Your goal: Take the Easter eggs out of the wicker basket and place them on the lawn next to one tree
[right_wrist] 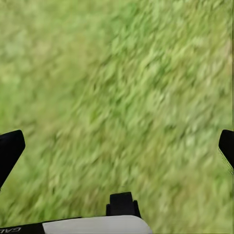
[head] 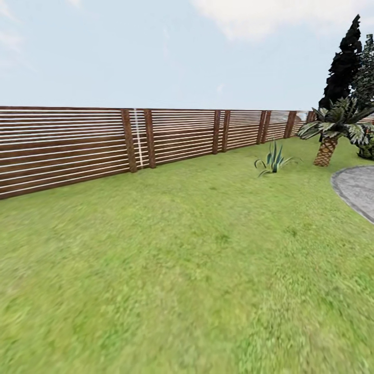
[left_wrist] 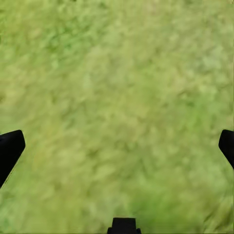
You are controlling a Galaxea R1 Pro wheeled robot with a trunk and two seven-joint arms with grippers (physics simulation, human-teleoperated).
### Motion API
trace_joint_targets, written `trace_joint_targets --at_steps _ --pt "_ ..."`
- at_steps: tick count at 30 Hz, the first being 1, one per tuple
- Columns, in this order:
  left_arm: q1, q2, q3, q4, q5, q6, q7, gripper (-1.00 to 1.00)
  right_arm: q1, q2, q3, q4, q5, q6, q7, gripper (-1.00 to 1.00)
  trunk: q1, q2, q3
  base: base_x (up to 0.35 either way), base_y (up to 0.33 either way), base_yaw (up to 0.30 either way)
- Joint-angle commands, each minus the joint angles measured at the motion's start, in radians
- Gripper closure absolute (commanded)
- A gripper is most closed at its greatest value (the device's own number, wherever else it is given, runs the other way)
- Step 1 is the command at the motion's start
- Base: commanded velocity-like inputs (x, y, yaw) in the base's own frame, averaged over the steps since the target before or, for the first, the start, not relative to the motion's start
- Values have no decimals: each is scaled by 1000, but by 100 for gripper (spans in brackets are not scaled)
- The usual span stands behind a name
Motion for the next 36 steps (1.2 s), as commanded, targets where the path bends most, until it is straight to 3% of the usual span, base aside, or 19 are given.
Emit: trace_joint_targets --at_steps 1,8,9,11,12,14,36 --pt "0 0 11 -1 0 -2 3 -100 0 -1 1 1 -11 -3 -1 -100 1 0 -1 335 0 0" --pt "0 -5 30 -1 0 -6 3 -100 0 -2 -6 1 -12 -2 -3 -100 1 0 -1 335 0 0" --pt "0 -5 30 -1 0 -6 3 -100 0 -1 -33 1 -12 -2 -3 -100 1 0 -1 335 0 0" --pt "0 -8 30 0 -2 -6 3 -100 0 1 -148 1 -11 -3 3 -100 1 0 -1 335 0 0" --pt "0 -9 30 0 -4 -8 3 -100 0 1 -175 1 -9 -4 6 -100 1 0 -1 335 0 0" --pt "0 -10 30 0 -5 -14 3 -100 0 2 -190 1 -4 -4 8 -100 1 0 -1 335 0 0" --pt "0 -7 30 0 -4 -5 4 -100 0 1 -201 37 2 5 7 -100 1 0 -1 335 0 0"
